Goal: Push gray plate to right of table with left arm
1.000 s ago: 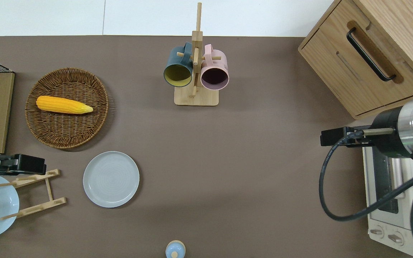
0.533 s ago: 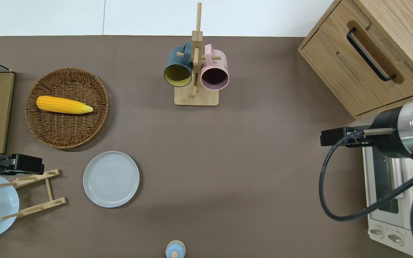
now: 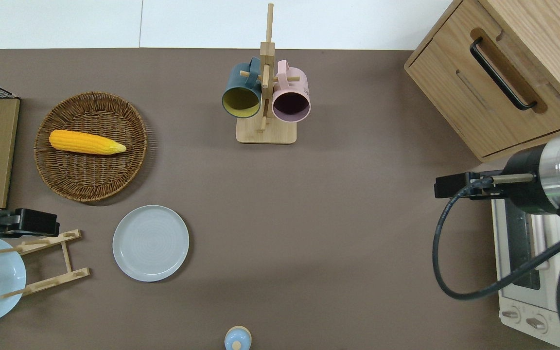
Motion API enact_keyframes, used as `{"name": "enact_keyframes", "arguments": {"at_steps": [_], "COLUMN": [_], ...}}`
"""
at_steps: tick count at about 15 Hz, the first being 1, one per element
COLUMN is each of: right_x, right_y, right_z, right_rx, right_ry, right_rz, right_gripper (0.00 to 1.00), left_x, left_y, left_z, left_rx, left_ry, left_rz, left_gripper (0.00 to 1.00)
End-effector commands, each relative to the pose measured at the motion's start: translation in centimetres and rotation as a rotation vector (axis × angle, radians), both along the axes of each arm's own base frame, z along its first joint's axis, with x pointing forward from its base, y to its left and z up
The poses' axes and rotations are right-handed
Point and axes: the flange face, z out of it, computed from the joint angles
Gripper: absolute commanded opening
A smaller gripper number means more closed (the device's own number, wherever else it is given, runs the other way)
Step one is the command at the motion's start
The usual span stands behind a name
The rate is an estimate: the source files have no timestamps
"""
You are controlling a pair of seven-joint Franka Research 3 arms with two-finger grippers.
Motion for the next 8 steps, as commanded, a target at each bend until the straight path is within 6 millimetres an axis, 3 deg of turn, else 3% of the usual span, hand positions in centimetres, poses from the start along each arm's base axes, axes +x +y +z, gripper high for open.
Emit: {"name": "enact_keyframes", "arguments": {"at_steps": [1,8], "right_x": [0.14,0.13], "right_y": [-0.06,-0.06], "right_z": [0.33,0.33], "right_rx": [0.018,0.018], "right_ry": [0.0,0.0], "right_rz": [-0.004,-0.004], "right_gripper": [0.996,0.996], "left_x": [0.03,-0.46], "left_y": [0.28,0.44], "left_z": [-0.07,-0.6], "left_rx": [0.023,0.021], "left_ry": [-0.001,-0.012], "left_rz": [0.014,0.016], "left_gripper": [0.99,0.99]}}
